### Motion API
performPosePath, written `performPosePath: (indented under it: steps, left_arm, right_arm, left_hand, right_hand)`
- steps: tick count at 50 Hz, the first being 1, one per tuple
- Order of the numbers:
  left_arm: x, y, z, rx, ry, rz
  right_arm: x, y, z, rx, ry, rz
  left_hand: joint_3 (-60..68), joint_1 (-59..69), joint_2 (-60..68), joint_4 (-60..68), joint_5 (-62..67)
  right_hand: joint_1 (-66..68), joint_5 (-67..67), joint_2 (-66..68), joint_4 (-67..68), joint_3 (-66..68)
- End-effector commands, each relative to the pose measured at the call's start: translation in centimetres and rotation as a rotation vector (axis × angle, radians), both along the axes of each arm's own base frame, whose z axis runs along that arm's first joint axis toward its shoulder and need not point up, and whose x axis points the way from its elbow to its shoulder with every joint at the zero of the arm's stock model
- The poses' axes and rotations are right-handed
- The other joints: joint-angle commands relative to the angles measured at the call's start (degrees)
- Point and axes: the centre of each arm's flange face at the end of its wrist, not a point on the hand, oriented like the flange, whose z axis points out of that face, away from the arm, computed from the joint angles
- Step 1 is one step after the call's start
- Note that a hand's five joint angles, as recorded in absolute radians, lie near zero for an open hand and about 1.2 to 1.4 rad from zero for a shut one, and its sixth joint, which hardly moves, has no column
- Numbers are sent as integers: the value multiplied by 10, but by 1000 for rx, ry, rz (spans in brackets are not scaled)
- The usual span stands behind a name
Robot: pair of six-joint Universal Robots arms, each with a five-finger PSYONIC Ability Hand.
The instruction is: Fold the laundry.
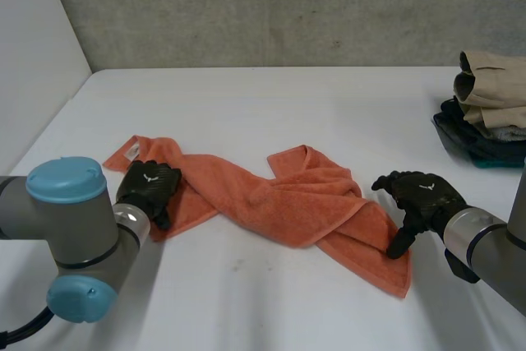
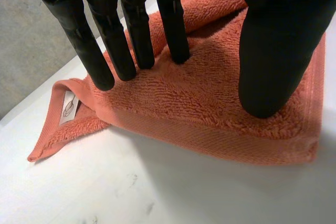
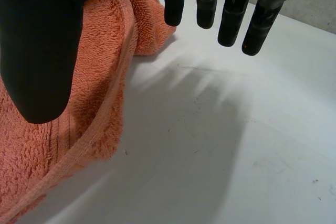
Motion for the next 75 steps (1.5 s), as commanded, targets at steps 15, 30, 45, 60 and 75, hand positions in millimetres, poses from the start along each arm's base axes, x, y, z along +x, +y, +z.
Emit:
performPosePath:
  steps: [15, 30, 45, 60, 75]
  left_arm:
    - [-9, -21, 1, -61, 14, -5]
    - [-10, -18, 2, -51, 11, -17]
    - [-9, -20, 0, -33, 4, -14]
    - [-8, -22, 38, -109, 37, -6]
    - [9, 2, 56, -39, 44, -39]
  right_arm:
    - [0, 4, -4, 8, 3, 4]
    - [2, 0, -7, 43, -45, -27]
    - [16, -2, -21, 79, -64, 8]
    - [15, -12, 63, -232, -102, 13]
    - [13, 13, 96, -333, 121, 117]
  left_hand:
    - [459, 455, 459, 458, 458]
    - [208, 204, 207, 207, 207]
    - [161, 157, 161, 160, 160]
    - [459, 455, 459, 458, 458]
    - [459, 455, 459, 458, 458]
  right_hand:
    - [80, 46, 52, 51, 50]
    - [86, 53, 59, 58, 57]
    - [445, 412, 418, 417, 416]
    - [668, 634, 640, 639, 638]
    - [668, 634, 640, 639, 638]
